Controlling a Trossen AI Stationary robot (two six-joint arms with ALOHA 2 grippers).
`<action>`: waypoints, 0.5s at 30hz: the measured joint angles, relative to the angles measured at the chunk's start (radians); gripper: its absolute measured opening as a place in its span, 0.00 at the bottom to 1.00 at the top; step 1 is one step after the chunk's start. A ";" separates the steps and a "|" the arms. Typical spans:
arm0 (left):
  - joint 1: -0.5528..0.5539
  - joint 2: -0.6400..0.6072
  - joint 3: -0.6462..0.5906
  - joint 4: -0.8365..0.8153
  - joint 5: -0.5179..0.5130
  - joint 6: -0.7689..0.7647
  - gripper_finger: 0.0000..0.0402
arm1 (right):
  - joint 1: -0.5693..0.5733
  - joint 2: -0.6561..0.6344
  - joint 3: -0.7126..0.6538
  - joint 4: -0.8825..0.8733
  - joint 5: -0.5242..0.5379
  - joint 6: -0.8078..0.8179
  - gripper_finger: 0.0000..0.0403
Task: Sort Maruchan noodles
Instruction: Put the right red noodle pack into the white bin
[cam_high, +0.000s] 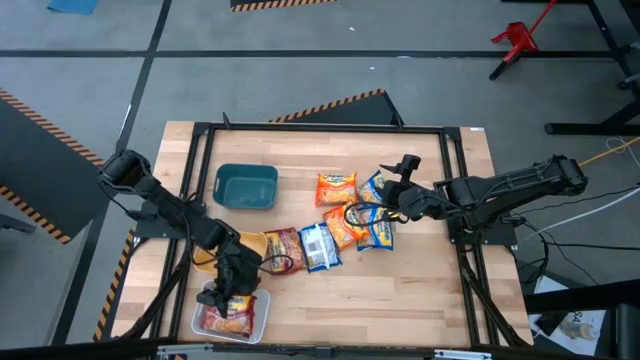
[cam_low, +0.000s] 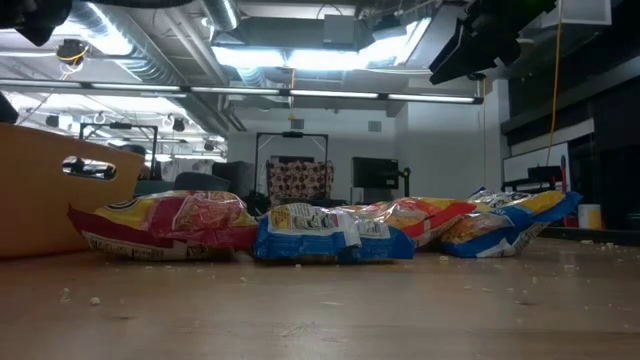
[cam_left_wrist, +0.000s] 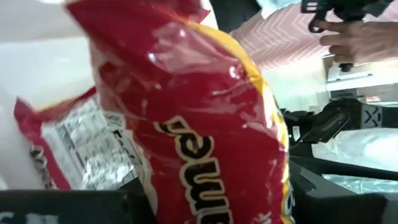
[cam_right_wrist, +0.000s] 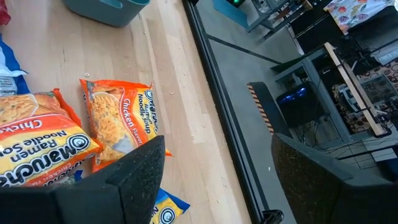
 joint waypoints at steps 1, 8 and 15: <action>0.000 0.000 0.000 -0.003 0.001 -0.003 0.38 | 0.000 0.000 0.000 0.000 0.000 0.000 0.69; 0.000 0.000 0.000 -0.007 0.027 -0.033 0.43 | 0.000 0.000 0.000 0.000 -0.001 0.000 0.69; 0.001 0.000 0.000 -0.001 0.046 -0.058 0.49 | 0.000 0.000 0.000 0.000 -0.001 0.000 0.69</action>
